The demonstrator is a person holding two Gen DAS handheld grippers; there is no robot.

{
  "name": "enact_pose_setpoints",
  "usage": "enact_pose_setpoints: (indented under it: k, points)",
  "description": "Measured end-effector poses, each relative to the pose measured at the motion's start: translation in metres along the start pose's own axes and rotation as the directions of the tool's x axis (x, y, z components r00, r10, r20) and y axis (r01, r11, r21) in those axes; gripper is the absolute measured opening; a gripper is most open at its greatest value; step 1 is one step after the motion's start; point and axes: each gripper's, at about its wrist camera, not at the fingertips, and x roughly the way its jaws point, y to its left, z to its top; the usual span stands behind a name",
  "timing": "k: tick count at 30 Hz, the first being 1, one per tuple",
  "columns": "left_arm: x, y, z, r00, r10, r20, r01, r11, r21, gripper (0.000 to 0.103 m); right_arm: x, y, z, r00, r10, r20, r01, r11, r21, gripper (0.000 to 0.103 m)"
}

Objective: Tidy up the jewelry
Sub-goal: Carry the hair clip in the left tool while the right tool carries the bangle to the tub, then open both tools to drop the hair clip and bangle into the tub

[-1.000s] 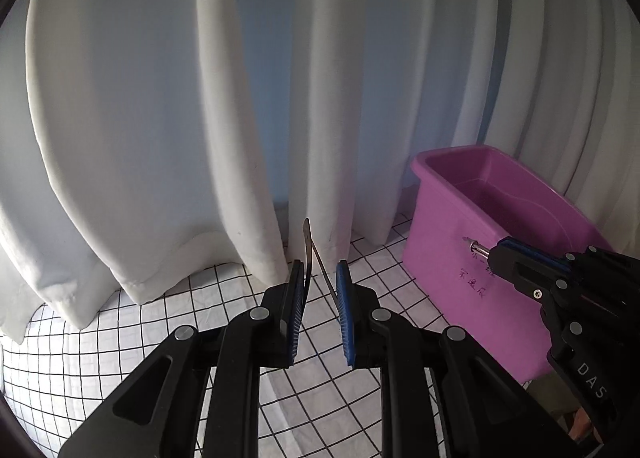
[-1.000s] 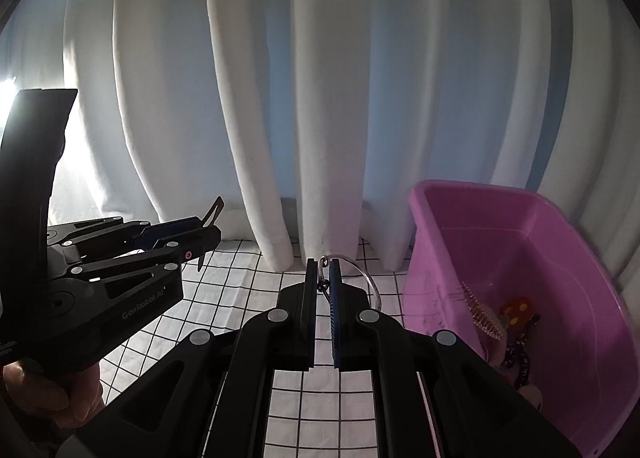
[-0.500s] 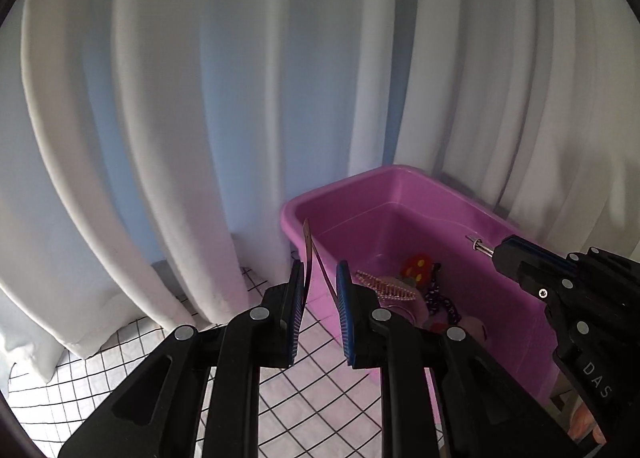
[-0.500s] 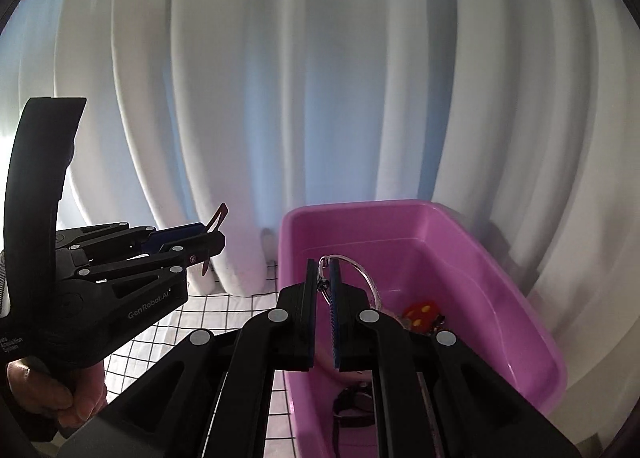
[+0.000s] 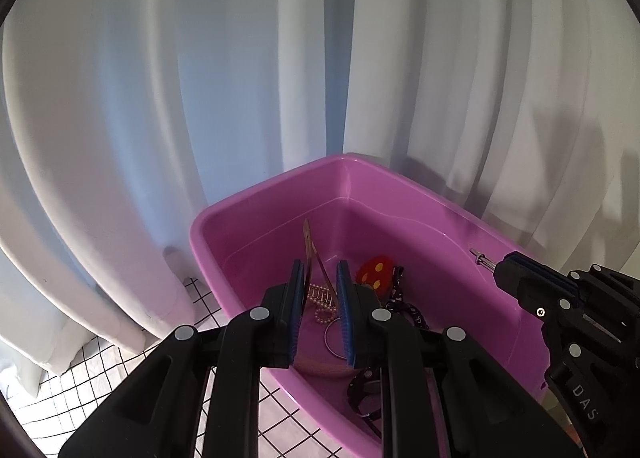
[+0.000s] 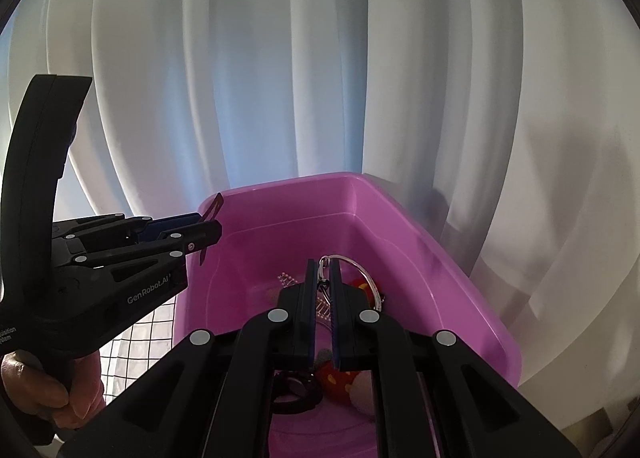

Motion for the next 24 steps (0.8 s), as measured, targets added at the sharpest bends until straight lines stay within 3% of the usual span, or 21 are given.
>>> enact_pose_setpoints:
  k: [9, 17, 18, 19, 21, 24]
  points:
    - [0.023, -0.006, -0.006, 0.995, 0.001, -0.096, -0.002, 1.0, -0.015, 0.019, 0.02, -0.019, -0.009, 0.997, 0.002, -0.079, 0.002, 0.999, 0.044, 0.006]
    - [0.03, -0.009, -0.006, 0.993, 0.019, -0.113, -0.022, 0.999, -0.027, 0.02, 0.028, -0.032, -0.015, 0.992, 0.016, -0.121, -0.005, 0.996, 0.092, 0.007]
    - [0.032, -0.011, -0.005, 0.993, 0.019, -0.113, -0.022, 0.999, -0.029, 0.025, 0.029, -0.034, -0.015, 0.992, 0.015, -0.128, -0.002, 0.995, 0.096, 0.018]
    - [0.031, -0.011, -0.005, 0.994, 0.021, -0.112, -0.025, 0.999, -0.032, 0.03, 0.029, -0.035, -0.015, 0.991, 0.015, -0.132, -0.002, 0.995, 0.1, 0.042]
    - [0.029, -0.011, -0.005, 0.994, 0.027, -0.104, -0.031, 0.999, -0.04, 0.065, 0.023, -0.037, -0.014, 0.993, 0.012, -0.114, 0.001, 0.994, 0.11, 0.062]
    - [0.022, -0.011, -0.004, 0.996, 0.029, -0.079, -0.033, 0.998, -0.045, 0.075, 0.019, -0.038, -0.012, 0.995, -0.002, -0.101, 0.013, 0.994, 0.108, 0.062]
